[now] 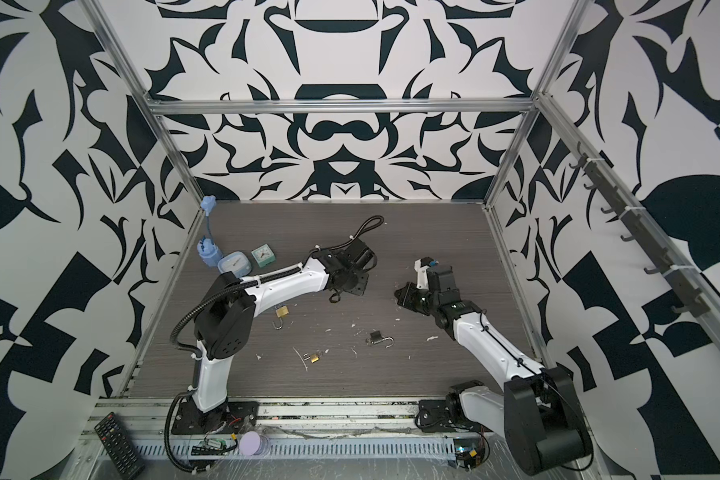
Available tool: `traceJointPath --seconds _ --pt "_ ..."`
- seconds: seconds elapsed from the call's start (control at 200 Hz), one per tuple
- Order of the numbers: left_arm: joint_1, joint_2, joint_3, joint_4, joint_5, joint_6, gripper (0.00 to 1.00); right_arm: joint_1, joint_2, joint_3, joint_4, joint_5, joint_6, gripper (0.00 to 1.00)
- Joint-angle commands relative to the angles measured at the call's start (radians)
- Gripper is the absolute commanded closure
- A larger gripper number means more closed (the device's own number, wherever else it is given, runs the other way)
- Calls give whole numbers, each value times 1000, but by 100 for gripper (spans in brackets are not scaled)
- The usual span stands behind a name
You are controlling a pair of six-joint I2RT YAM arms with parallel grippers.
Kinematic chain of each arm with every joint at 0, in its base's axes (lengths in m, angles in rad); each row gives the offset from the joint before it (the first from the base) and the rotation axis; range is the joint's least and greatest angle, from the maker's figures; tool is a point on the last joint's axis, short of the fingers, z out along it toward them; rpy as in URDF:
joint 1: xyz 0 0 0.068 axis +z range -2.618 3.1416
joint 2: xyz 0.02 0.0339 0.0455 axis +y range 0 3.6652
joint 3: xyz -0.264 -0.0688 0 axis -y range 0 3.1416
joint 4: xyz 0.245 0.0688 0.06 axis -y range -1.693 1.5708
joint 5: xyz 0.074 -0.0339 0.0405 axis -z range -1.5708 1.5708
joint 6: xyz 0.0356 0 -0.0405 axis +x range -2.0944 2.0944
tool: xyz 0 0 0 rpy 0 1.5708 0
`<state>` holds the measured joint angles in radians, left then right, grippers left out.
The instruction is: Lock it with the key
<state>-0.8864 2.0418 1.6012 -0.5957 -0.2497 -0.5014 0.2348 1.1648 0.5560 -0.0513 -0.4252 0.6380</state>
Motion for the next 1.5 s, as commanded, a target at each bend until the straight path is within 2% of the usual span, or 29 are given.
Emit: traceJointPath --seconds 0.0,0.235,0.4,0.485,0.655,0.97,1.1,1.295,1.495 --pt "6 52 52 -93 -33 -192 100 -2 14 -2 61 -30 18 100" --pt "10 121 126 -208 -24 -523 100 -2 40 1 85 -37 19 100" --pt "15 178 199 -259 25 -657 100 -2 51 -1 100 -44 22 100" --pt "15 199 225 -262 67 -688 100 -2 49 1 102 -45 20 100" --pt "17 211 221 -280 81 -760 100 -2 45 1 105 -43 17 100" --pt "20 242 247 -313 97 -757 100 -2 65 1 120 -44 12 100" --pt "26 242 246 -295 103 -733 80 -2 70 2 128 -44 12 100" --pt "30 248 250 -276 114 -703 55 -2 82 5 134 -46 12 100" --pt "36 240 243 -243 116 -679 47 -1 85 9 136 -46 9 100"
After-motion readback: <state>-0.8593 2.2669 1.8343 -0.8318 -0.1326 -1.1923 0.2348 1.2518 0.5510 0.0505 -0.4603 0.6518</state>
